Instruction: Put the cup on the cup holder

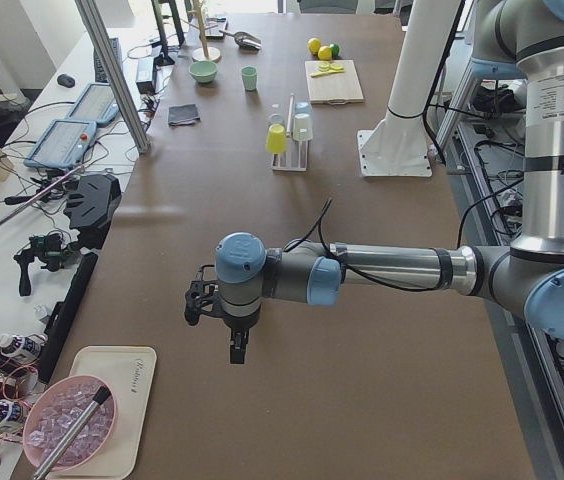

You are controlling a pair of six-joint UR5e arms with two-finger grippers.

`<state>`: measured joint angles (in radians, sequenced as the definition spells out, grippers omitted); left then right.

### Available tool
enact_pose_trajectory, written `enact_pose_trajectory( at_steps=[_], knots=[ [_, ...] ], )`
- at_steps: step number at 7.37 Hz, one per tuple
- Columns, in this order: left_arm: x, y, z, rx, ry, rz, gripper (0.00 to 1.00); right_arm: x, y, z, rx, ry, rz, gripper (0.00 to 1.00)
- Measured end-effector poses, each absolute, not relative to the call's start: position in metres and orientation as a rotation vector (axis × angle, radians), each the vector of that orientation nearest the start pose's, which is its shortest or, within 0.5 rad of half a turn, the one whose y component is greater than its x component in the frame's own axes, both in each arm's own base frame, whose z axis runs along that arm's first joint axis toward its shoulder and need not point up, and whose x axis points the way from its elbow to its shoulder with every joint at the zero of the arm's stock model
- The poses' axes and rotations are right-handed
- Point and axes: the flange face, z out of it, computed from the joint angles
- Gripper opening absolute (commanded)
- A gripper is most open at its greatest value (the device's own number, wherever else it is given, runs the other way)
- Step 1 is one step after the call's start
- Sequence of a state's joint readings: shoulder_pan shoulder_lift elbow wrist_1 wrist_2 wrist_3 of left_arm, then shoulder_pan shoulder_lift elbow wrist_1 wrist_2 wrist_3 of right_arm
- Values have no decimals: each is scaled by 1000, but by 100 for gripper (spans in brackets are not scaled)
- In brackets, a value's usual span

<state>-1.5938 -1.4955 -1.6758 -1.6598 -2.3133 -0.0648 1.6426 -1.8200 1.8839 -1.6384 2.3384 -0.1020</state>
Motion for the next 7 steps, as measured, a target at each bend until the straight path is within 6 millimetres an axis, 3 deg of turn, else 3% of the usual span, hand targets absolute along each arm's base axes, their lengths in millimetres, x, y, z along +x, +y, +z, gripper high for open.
enact_pose_trajectory(
  at_steps=[3, 5, 7],
  knots=[
    [-77, -466, 638, 94, 744, -41, 98, 83, -396, 597, 108, -756, -82, 100],
    [-77, -466, 637, 96, 744, -41, 98, 51, -415, 574, 135, -752, -208, 100],
    [-77, -464, 637, 94, 744, -41, 98, 6, -438, 547, 149, -759, -331, 100]
  ],
)
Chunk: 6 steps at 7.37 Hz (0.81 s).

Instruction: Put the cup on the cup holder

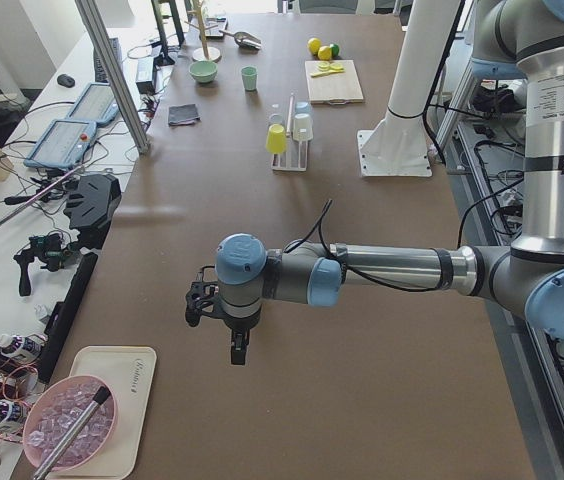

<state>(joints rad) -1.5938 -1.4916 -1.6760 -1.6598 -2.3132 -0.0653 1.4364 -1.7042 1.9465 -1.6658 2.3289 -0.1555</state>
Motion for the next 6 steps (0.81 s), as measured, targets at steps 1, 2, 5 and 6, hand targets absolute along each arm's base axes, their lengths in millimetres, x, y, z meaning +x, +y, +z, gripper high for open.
enact_pose_trajectory(
  at_steps=[1, 2, 5, 6],
  knots=[
    [-76, -465, 635, 97, 743, -40, 98, -20, -449, 528, 131, -762, -386, 100],
    [-74, -474, 627, 104, 742, -34, 98, -51, -463, 505, 89, -745, -440, 100],
    [-45, -546, 565, 12, 741, -7, 98, -167, -497, 429, -23, -479, -658, 100],
    [-28, -572, 542, -40, 739, 4, 98, -190, -501, 415, -33, -425, -718, 100]
  ],
)
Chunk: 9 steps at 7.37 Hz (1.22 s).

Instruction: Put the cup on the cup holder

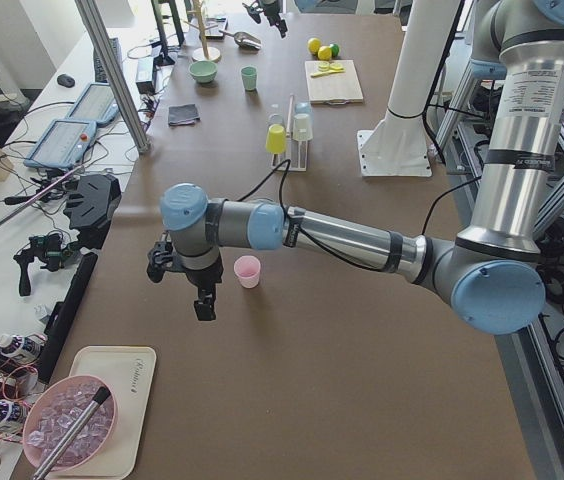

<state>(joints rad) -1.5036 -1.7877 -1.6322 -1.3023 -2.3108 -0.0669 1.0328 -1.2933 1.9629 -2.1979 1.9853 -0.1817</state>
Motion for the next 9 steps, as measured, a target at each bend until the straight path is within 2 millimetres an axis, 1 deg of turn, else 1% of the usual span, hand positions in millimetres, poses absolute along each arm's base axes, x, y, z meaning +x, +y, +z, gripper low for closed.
enact_pose_trajectory(
  at_steps=[1, 2, 3, 4, 5, 6, 8, 9],
  knots=[
    [1, -593, 527, -97, 735, 34, 98, -205, -507, 405, -38, -402, -765, 100],
    [51, -611, 523, -156, 726, 96, 98, -219, -520, 399, -47, -393, -792, 100],
    [98, -632, 518, -202, 717, 150, 98, -236, -534, 396, -65, -387, -810, 100],
    [125, -650, 505, -224, 713, 177, 98, -257, -548, 397, -91, -381, -826, 100],
    [141, -660, 492, -242, 708, 191, 98, -279, -562, 398, -121, -372, -844, 100],
    [155, -665, 485, -260, 702, 203, 98, -302, -573, 397, -144, -357, -872, 100],
    [177, -663, 478, -269, 680, 235, 98, -343, -596, 386, -167, -297, -951, 100],
    [186, -658, 471, -257, 636, 263, 98, -360, -610, 378, -175, -272, -999, 100]
  ],
)
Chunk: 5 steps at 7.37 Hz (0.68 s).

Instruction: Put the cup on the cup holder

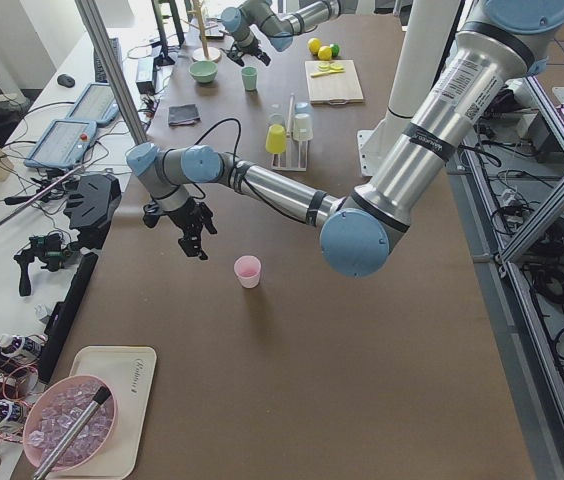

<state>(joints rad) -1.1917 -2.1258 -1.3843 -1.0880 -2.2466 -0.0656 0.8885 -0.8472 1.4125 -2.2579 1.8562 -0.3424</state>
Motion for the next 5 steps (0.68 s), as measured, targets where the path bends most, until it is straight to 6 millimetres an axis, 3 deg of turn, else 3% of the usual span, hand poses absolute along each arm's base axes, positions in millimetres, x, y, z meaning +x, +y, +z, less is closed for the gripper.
enact_pose_trajectory(
  at_steps=[2, 3, 5],
  knots=[
    [186, -641, 452, -221, 576, 295, 98, -387, -623, 372, -186, -197, -1112, 100],
    [186, -637, 452, -225, 568, 299, 98, -397, -624, 372, -188, -160, -1166, 100],
    [195, -632, 472, -309, 547, 287, 98, -422, -630, 368, -198, -104, -1260, 100]
  ],
)
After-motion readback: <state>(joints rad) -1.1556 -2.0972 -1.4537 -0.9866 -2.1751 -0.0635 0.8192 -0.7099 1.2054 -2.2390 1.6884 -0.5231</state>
